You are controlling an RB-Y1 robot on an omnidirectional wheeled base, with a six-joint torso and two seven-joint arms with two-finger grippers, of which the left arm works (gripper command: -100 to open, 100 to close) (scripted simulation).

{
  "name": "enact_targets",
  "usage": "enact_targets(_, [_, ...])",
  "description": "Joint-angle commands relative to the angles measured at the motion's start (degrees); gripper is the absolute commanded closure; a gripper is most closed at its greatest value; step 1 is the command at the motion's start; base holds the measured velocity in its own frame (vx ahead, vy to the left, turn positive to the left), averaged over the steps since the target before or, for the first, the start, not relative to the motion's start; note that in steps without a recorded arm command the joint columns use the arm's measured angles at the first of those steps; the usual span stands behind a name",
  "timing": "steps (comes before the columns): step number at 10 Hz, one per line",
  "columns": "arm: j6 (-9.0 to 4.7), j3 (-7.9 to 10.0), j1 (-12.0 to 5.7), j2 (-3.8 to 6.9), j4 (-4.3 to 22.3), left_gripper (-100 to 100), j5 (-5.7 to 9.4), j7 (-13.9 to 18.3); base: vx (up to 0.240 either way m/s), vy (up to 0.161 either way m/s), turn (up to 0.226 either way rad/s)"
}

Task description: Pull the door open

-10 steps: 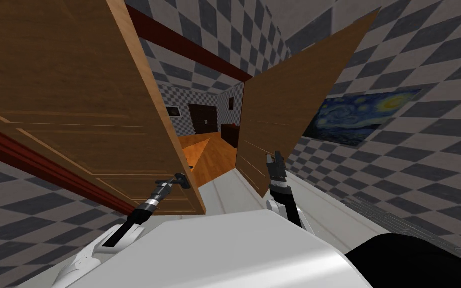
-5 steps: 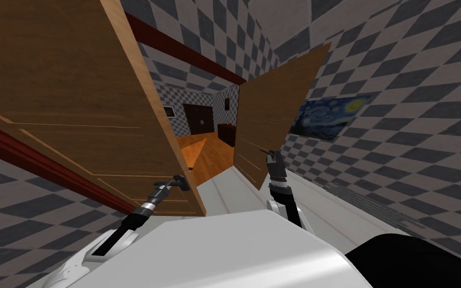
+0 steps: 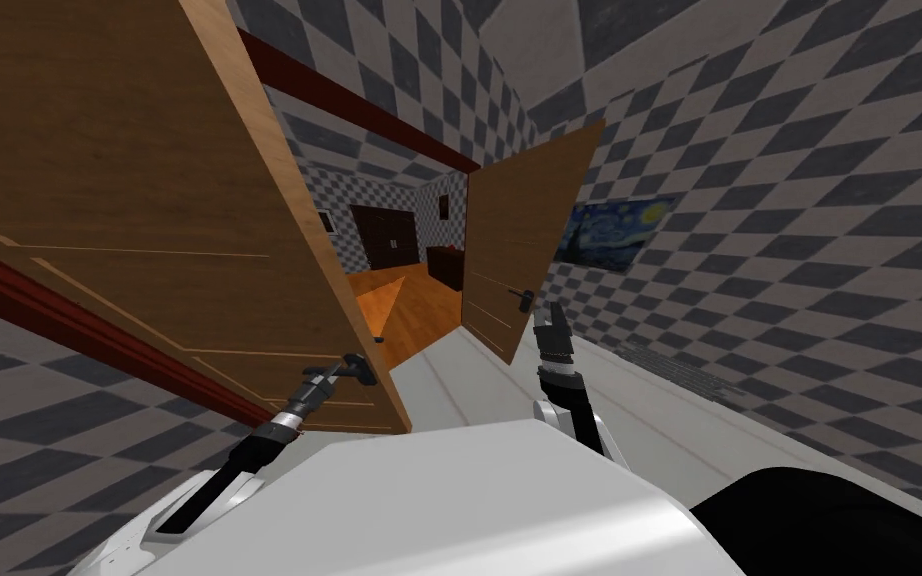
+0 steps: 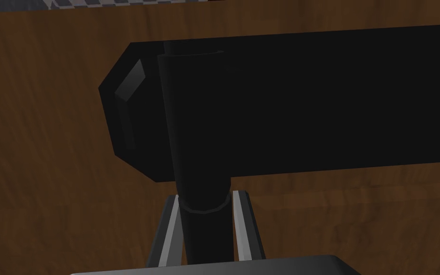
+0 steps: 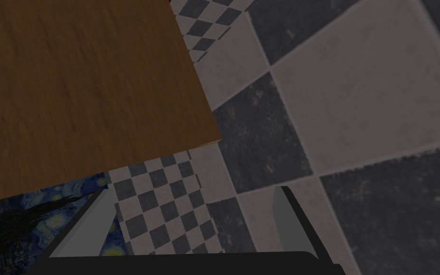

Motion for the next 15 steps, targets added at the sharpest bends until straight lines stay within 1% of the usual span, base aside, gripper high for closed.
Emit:
enact_targets(1, [-1.34, -0.05, 0.92, 0.89, 0.22, 100, 0.15, 0.6, -0.205, 0.068, -0.12])
enact_targets(2, [-2.17, -0.21, 1.26, 1.32, 0.45, 100, 0.17, 0.9, -0.211, 0.073, -0.127])
enact_targets(3, [-1.61, -0.28, 0.77, 0.83, 0.51, 100, 0.05, 0.57, -0.097, 0.031, -0.03])
enact_targets(4, [-2.91, -0.7, 1.12, 1.34, 1.12, 100, -0.12, 1.07, -0.159, 0.059, -0.14])
enact_targets(5, [-3.23, -0.77, 1.17, 1.47, 1.26, 100, -0.15, 1.2, -0.202, 0.089, -0.15])
enact_targets(12, [-8.57, -2.04, 2.1, 3.75, 3.54, 100, -0.69, 3.2, -0.195, 0.099, -0.14])
enact_targets(13, [-9.01, -2.14, 2.17, 3.93, 3.72, 100, -0.73, 3.36, -0.171, 0.069, -0.102])
enact_targets(14, [-8.42, -2.28, 2.22, 3.71, 3.38, 100, -0.8, 3.2, -0.081, 0.021, -0.02])
enact_targets(15, [-9.34, -2.53, 2.42, 3.97, 3.94, 100, -0.8, 3.38, -0.105, 0.044, -0.118])
